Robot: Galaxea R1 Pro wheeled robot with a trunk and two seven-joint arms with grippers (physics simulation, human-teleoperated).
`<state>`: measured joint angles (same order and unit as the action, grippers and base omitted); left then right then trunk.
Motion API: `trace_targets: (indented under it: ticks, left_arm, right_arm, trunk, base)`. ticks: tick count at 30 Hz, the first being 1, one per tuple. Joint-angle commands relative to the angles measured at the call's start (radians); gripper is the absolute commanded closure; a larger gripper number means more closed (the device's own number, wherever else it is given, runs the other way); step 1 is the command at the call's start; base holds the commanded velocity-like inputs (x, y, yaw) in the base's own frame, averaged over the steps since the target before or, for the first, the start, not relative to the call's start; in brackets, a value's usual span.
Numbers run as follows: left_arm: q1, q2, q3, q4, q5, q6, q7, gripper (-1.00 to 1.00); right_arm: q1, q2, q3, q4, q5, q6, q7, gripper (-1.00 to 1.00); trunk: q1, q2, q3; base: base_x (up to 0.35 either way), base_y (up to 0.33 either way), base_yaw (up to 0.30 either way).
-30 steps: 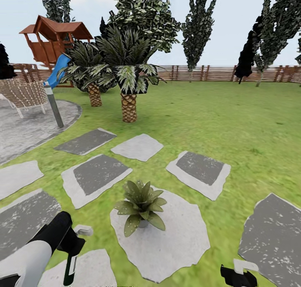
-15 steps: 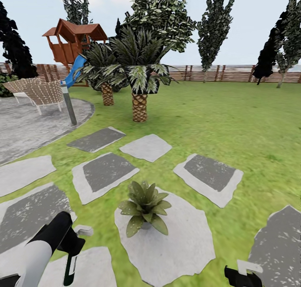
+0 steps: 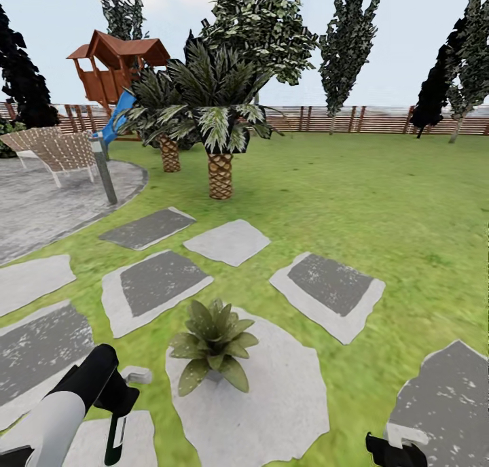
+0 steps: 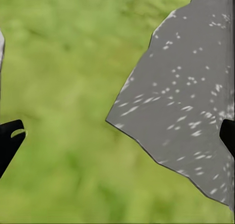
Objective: Pick up the pesticide atomizer in the garden and spray insectifuge to fully cover both potted plants in the garden.
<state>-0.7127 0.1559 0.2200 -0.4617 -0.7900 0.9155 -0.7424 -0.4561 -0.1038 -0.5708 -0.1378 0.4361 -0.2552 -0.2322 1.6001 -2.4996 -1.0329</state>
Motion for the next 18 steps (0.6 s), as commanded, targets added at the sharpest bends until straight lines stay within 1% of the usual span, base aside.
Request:
trace_targets:
  ticks: [1,6,11,14,18]
  left_arm:
    - [-0.001,-0.001,0.007,-0.002,-0.01,0.004,-0.009,1.0]
    - [-0.002,-0.001,0.007,-0.002,-0.009,0.003,-0.009,1.0]
    - [-0.003,-0.001,0.007,-0.002,-0.009,0.004,-0.009,1.0]
    - [-0.009,-0.001,0.007,-0.003,-0.009,0.009,-0.01,1.0]
    - [-0.021,-0.005,0.004,-0.007,-0.008,0.018,-0.015,1.0]
  right_arm:
    - [-0.001,0.0,-0.008,0.002,0.01,-0.004,-0.002,-1.0]
    - [-0.001,0.002,-0.008,0.001,0.01,-0.004,-0.002,-1.0]
    - [-0.001,0.001,-0.009,0.001,0.01,-0.005,-0.004,-1.0]
    - [-0.001,0.002,-0.008,0.001,0.01,-0.006,-0.005,-1.0]
    - [-0.001,0.003,-0.008,0.001,0.01,-0.006,-0.006,-1.0]
  trunk:
    - [0.0,0.0,-0.001]
    - [0.0,0.0,-0.001]
    - [0.0,0.0,-0.001]
    - [0.0,0.0,-0.001]
    - [0.0,0.0,-0.001]
  base:
    - [0.089,-0.261,0.0]
    - [0.106,-0.264,0.0]
    - [0.16,-0.279,0.0]
    - [0.057,-0.303,0.017]
    - [0.009,-0.311,0.156]
